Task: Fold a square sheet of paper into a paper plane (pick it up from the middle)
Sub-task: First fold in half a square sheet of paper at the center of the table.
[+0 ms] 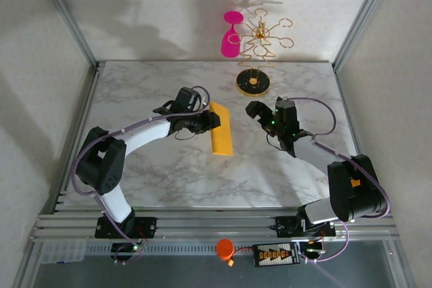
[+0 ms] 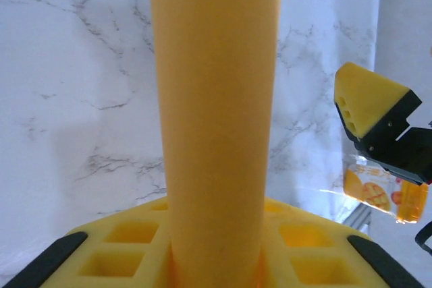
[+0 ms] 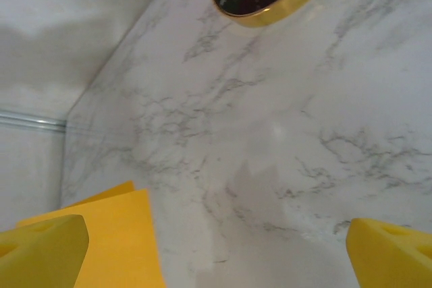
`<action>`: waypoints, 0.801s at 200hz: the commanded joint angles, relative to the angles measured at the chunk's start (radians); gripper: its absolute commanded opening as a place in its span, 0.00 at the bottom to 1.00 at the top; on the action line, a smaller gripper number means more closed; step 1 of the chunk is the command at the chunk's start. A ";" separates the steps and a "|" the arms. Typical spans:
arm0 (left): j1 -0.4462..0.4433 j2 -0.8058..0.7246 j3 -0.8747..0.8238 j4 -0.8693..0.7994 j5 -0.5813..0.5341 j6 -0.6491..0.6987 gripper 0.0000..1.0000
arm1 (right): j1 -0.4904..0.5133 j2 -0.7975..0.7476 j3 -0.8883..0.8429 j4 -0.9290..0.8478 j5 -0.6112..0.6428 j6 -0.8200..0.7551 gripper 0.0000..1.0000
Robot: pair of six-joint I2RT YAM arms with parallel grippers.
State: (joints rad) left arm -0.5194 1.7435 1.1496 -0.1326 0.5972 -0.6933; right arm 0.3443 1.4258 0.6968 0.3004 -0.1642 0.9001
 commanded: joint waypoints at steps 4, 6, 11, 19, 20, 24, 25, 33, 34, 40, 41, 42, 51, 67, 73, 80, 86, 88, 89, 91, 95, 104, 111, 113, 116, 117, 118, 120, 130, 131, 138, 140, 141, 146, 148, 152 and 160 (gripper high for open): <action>0.022 0.070 -0.020 0.066 0.065 -0.030 0.26 | -0.004 0.020 -0.030 0.125 -0.132 -0.040 0.97; 0.022 0.075 -0.018 0.066 0.064 -0.028 0.26 | -0.004 0.023 -0.030 0.129 -0.141 -0.041 0.97; 0.024 0.086 -0.018 0.066 0.061 -0.025 0.26 | -0.003 0.030 -0.030 0.134 -0.159 -0.047 0.96; 0.027 0.102 -0.017 0.065 0.054 -0.016 0.25 | -0.004 0.047 -0.023 0.140 -0.198 -0.058 0.94; 0.027 0.103 -0.017 0.064 0.053 -0.014 0.25 | -0.004 0.048 -0.022 0.141 -0.202 -0.060 0.94; 0.028 0.109 -0.017 0.065 0.051 -0.007 0.25 | -0.003 0.055 -0.021 0.143 -0.218 -0.063 0.93; 0.028 0.111 -0.018 0.064 0.050 -0.006 0.25 | -0.003 0.056 -0.020 0.145 -0.222 -0.064 0.93; 0.030 0.119 -0.023 0.059 0.039 0.008 0.25 | -0.001 0.070 -0.017 0.155 -0.258 -0.074 0.90; 0.031 0.120 -0.024 0.058 0.038 0.010 0.25 | -0.001 0.071 -0.016 0.155 -0.263 -0.076 0.90; 0.034 0.126 -0.031 0.059 0.036 0.021 0.25 | 0.002 0.080 -0.012 0.152 -0.282 -0.084 0.87; 0.035 0.127 -0.033 0.060 0.036 0.023 0.25 | 0.002 0.083 -0.011 0.151 -0.283 -0.086 0.87; 0.036 0.127 -0.034 0.061 0.037 0.024 0.25 | 0.004 0.085 -0.009 0.149 -0.286 -0.086 0.86; 0.044 0.134 -0.055 0.075 0.038 0.034 0.25 | 0.012 0.103 0.008 0.125 -0.301 -0.105 0.82; 0.058 0.147 -0.085 0.087 0.035 0.049 0.25 | 0.033 0.142 0.044 0.065 -0.314 -0.141 0.74; 0.062 0.151 -0.092 0.087 0.028 0.053 0.25 | 0.046 0.158 0.060 0.045 -0.314 -0.154 0.71; 0.066 0.157 -0.097 0.084 0.024 0.058 0.24 | 0.058 0.175 0.074 0.023 -0.310 -0.167 0.68; 0.068 0.160 -0.100 0.083 0.021 0.064 0.24 | 0.069 0.189 0.085 0.006 -0.307 -0.175 0.65; 0.068 0.160 -0.101 0.082 0.018 0.065 0.24 | 0.072 0.194 0.089 0.002 -0.305 -0.178 0.64; 0.069 0.160 -0.101 0.082 0.017 0.066 0.24 | 0.074 0.197 0.090 0.000 -0.304 -0.178 0.63; 0.069 0.160 -0.102 0.080 0.017 0.067 0.24 | 0.078 0.201 0.094 -0.005 -0.302 -0.180 0.62; 0.070 0.161 -0.102 0.078 0.010 0.070 0.23 | 0.084 0.210 0.101 -0.013 -0.301 -0.185 0.60; 0.070 0.163 -0.103 0.074 0.006 0.074 0.23 | 0.099 0.231 0.118 -0.030 -0.297 -0.196 0.54; 0.071 0.164 -0.105 0.072 0.001 0.077 0.22 | 0.111 0.247 0.132 -0.043 -0.292 -0.203 0.50; 0.071 0.166 -0.105 0.070 -0.002 0.077 0.22 | 0.114 0.251 0.137 -0.046 -0.292 -0.205 0.49; 0.071 0.166 -0.105 0.068 -0.005 0.077 0.22 | 0.119 0.259 0.142 -0.050 -0.289 -0.208 0.48; 0.071 0.167 -0.105 0.067 -0.007 0.077 0.22 | 0.121 0.261 0.145 -0.052 -0.289 -0.209 0.48; 0.072 0.167 -0.105 0.067 -0.008 0.077 0.22 | 0.123 0.262 0.147 -0.053 -0.288 -0.210 0.47; 0.073 0.168 -0.105 0.067 -0.010 0.078 0.22 | 0.125 0.267 0.149 -0.057 -0.287 -0.211 0.46; 0.075 0.173 -0.105 0.062 -0.016 0.078 0.21 | 0.139 0.289 0.170 -0.072 -0.284 -0.221 0.40; 0.075 0.174 -0.105 0.060 -0.016 0.078 0.21 | 0.141 0.292 0.172 -0.073 -0.284 -0.222 0.40; 0.076 0.177 -0.105 0.059 -0.021 0.078 0.21 | 0.149 0.311 0.187 -0.088 -0.286 -0.227 0.36; 0.077 0.178 -0.105 0.059 -0.022 0.078 0.21 | 0.151 0.316 0.192 -0.091 -0.286 -0.229 0.35; 0.077 0.179 -0.105 0.059 -0.022 0.078 0.21 | 0.152 0.319 0.194 -0.094 -0.287 -0.229 0.34; 0.078 0.180 -0.105 0.060 -0.023 0.078 0.21 | 0.157 0.333 0.205 -0.102 -0.288 -0.233 0.31; 0.078 0.181 -0.105 0.059 -0.023 0.078 0.20 | 0.160 0.337 0.209 -0.106 -0.289 -0.235 0.30; 0.078 0.182 -0.105 0.060 -0.024 0.077 0.20 | 0.164 0.348 0.217 -0.114 -0.291 -0.236 0.28; 0.078 0.184 -0.105 0.058 -0.027 0.078 0.20 | 0.172 0.368 0.234 -0.128 -0.293 -0.243 0.25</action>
State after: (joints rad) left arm -0.4496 1.9011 1.0489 -0.0711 0.6003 -0.6357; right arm 0.4927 1.7424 0.8734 0.2459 -0.4473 0.6933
